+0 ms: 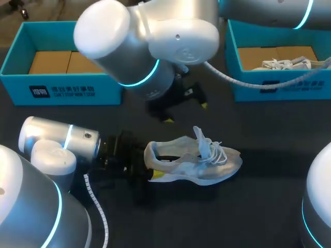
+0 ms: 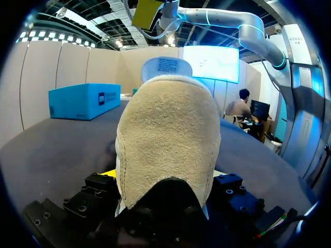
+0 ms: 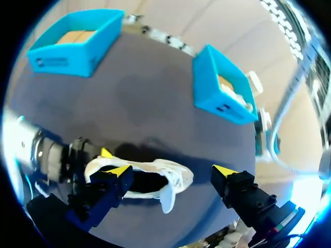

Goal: Take the shoe out of the shoebox, open the shoe tongue, remove and reinsert the insole, then place the shoe into the shoebox

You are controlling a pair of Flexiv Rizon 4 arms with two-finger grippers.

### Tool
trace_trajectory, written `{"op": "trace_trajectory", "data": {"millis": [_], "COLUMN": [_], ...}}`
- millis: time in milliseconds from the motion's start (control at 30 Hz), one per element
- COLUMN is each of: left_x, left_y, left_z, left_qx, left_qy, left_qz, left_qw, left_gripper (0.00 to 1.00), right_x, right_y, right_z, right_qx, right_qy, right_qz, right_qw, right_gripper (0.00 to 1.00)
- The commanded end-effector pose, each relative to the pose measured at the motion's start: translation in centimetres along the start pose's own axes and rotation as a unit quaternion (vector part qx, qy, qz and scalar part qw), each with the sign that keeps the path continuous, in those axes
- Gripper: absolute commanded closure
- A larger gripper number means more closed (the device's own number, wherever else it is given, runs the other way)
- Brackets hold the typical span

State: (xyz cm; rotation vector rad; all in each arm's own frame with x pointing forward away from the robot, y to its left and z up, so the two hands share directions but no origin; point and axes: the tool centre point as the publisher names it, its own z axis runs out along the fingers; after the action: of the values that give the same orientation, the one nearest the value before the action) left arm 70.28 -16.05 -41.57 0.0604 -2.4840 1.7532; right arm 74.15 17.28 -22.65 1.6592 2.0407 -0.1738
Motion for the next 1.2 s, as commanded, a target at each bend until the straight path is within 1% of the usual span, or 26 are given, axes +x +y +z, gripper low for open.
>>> {"op": "trace_trajectory", "data": {"millis": [33, 67, 100, 133, 200, 233, 267, 367, 433, 533, 667, 733, 900, 1067, 1200], "left_x": [-0.1, -0.1, -0.1, -0.1, -0.1, -0.1, -0.1, -0.1, -0.1, -0.1, -0.1, -0.1, -0.1, -0.1, -0.1], "left_y": [0.0, 0.0, 0.0, 0.0, 0.0, 0.0, 0.0, 0.0, 0.0, 0.0, 0.0, 0.0, 0.0, 0.0, 0.0], "left_z": [0.0, 0.0, 0.0, 0.0, 0.0, 0.0, 0.0, 0.0, 0.0, 0.0, 0.0, 0.0, 0.0, 0.0, 0.0], "left_qx": [-0.002, -0.002, -0.002, -0.002, -0.002, -0.002, -0.002, -0.002, -0.002, -0.002, -0.002, -0.002, -0.002, -0.002, -0.002], "left_qy": [0.0, 0.0, 0.0, 0.0, 0.0, 0.0, 0.0, 0.0, 0.0, 0.0, 0.0, 0.0, 0.0, 0.0, 0.0], "left_qz": [0.0, 0.0, 0.0, 0.0, 0.0, 0.0, 0.0, 0.0, 0.0, 0.0, 0.0, 0.0, 0.0, 0.0, 0.0], "left_qw": [1.0, 1.0, 1.0, 1.0, 1.0, 1.0, 1.0, 1.0, 1.0, 1.0, 1.0, 1.0, 1.0, 1.0, 1.0], "left_gripper": [1.0, 1.0, 1.0, 1.0, 1.0, 1.0, 1.0, 1.0, 1.0, 1.0, 1.0, 1.0, 1.0, 1.0, 1.0], "right_x": [0.5, 0.6, 0.7, 0.7, 0.7, 0.8, 0.8, 1.5, 1.8, 2.4, 3.1, 3.5, 4.3, 5.2, 5.2], "right_y": [0.4, 0.4, 0.5, 0.5, 0.5, 0.4, 0.3, -0.1, -0.3, -0.8, -1.5, -1.9, -3.4, -5.4, -5.4], "right_z": [-0.4, -0.5, -0.6, -0.6, -0.6, -0.7, -0.8, -0.8, -0.8, -0.5, 0.1, 0.6, 2.0, 4.1, 4.1], "right_qx": [-0.058, -0.061, -0.062, -0.065, -0.068, -0.073, -0.073, -0.06, -0.057, -0.045, -0.036, -0.032, -0.026, -0.001, -0.001], "right_qy": [0.093, 0.105, 0.11, 0.121, 0.138, 0.158, 0.163, 0.184, 0.202, 0.212, 0.224, 0.225, 0.214, 0.21, 0.21], "right_qz": [-0.174, -0.189, -0.195, -0.206, -0.224, -0.243, -0.253, -0.303, -0.328, -0.361, -0.391, -0.4, -0.406, -0.409, -0.409], "right_qw": [0.979, 0.974, 0.973, 0.969, 0.962, 0.954, 0.951, 0.933, 0.921, 0.907, 0.892, 0.888, 0.888, 0.888, 0.888], "right_gripper": [0.04, 0.2, 0.43, 0.6, 0.87, 1.0, 1.0, 1.0, 1.0, 1.0, 1.0, 1.0, 1.0, 1.0, 1.0]}}
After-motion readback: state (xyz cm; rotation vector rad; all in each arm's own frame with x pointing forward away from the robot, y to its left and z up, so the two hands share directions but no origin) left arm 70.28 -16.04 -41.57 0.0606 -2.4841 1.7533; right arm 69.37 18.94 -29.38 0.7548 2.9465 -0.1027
